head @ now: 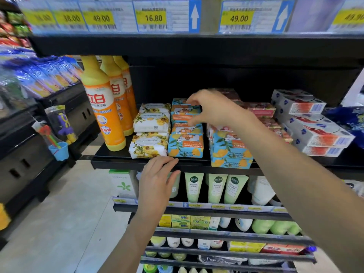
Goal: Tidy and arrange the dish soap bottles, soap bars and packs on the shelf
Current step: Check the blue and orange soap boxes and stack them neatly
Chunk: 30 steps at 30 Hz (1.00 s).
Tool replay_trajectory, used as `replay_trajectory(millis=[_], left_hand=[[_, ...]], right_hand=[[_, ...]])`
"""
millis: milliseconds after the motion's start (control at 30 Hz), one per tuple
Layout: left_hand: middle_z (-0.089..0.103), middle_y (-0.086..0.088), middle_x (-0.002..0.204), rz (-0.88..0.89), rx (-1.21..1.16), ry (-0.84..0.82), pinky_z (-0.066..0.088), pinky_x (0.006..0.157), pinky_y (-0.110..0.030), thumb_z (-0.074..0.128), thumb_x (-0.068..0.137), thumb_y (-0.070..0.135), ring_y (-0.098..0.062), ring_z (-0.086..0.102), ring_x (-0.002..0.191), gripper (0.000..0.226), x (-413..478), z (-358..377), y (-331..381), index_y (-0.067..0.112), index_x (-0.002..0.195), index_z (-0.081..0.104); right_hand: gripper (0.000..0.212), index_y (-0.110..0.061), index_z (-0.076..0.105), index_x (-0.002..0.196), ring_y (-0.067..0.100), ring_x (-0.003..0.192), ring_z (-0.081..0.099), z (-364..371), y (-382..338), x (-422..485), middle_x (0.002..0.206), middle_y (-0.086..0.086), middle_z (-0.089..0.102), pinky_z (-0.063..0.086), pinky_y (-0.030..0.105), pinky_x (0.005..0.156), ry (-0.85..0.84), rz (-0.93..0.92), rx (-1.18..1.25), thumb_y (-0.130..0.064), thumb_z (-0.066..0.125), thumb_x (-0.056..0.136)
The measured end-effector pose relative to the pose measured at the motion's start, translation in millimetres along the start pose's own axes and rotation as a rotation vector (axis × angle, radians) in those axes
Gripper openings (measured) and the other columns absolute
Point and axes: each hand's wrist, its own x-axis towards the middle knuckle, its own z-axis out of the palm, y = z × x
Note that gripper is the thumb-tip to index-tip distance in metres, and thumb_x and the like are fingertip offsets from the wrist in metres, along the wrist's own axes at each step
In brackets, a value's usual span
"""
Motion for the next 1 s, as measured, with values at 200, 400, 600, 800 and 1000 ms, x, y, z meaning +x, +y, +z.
replay_trajectory(millis=[200, 400, 600, 800, 1000], left_hand=[[0.072, -0.003, 0.108, -0.072, -0.085, 0.029, 0.048, 0.097, -0.031, 0.086, 0.078, 0.011, -0.015, 0.056, 0.109, 0.035, -0.8, 2.5, 3.3, 0.008, 0.112, 0.078], [0.073, -0.003, 0.107, -0.08, -0.083, 0.036, 0.048, 0.098, -0.029, 0.087, 0.077, 0.01, -0.015, 0.057, 0.109, 0.034, -2.0, 3.2, 3.2, 0.008, 0.111, 0.079], [0.073, -0.002, 0.108, -0.08, -0.081, 0.047, 0.048, 0.098, -0.03, 0.087, 0.078, 0.011, -0.015, 0.058, 0.11, 0.035, -1.8, 3.9, 3.1, 0.008, 0.112, 0.079], [0.072, -0.002, 0.108, -0.076, -0.09, 0.046, 0.042, 0.103, -0.02, 0.086, 0.078, 0.011, -0.013, 0.055, 0.111, 0.035, -0.7, 1.7, 5.3, 0.008, 0.112, 0.078], [0.071, -0.003, 0.112, -0.101, -0.091, 0.016, 0.039, 0.105, -0.02, 0.086, 0.081, 0.01, -0.013, 0.054, 0.113, 0.035, -0.8, -1.7, 8.5, 0.008, 0.115, 0.077]], right_hand=[[0.075, -0.011, 0.06, 0.129, 0.026, 0.103, 0.063, 11.3, 6.4, 67.8, 0.12, 0.007, 0.065, 0.054, 0.036, 0.087, -0.235, 0.077, -0.183, -0.04, 0.094, 0.068], [0.065, -0.012, 0.06, 0.115, 0.024, 0.095, 0.063, 17.6, 7.9, 80.3, 0.105, 0.002, 0.062, 0.046, 0.03, 0.072, -0.22, 0.065, -0.198, -0.036, 0.096, 0.067], [0.051, -0.022, 0.042, 0.076, 0.013, 0.071, 0.053, 20.3, 4.8, 74.3, 0.086, -0.002, 0.054, 0.038, 0.029, 0.054, -0.193, 0.094, -0.17, -0.03, 0.092, 0.071], [0.056, -0.014, 0.054, 0.112, 0.025, 0.108, 0.053, 3.6, 2.0, 56.7, 0.117, 0.004, 0.048, 0.047, 0.034, 0.078, -0.088, 0.112, -0.211, -0.028, 0.089, 0.07], [0.077, -0.016, 0.053, 0.135, 0.03, 0.131, 0.038, -22.7, -7.0, -0.2, 0.135, 0.008, 0.043, 0.04, 0.034, 0.097, 0.161, 0.082, -0.069, -0.027, 0.089, 0.068]])
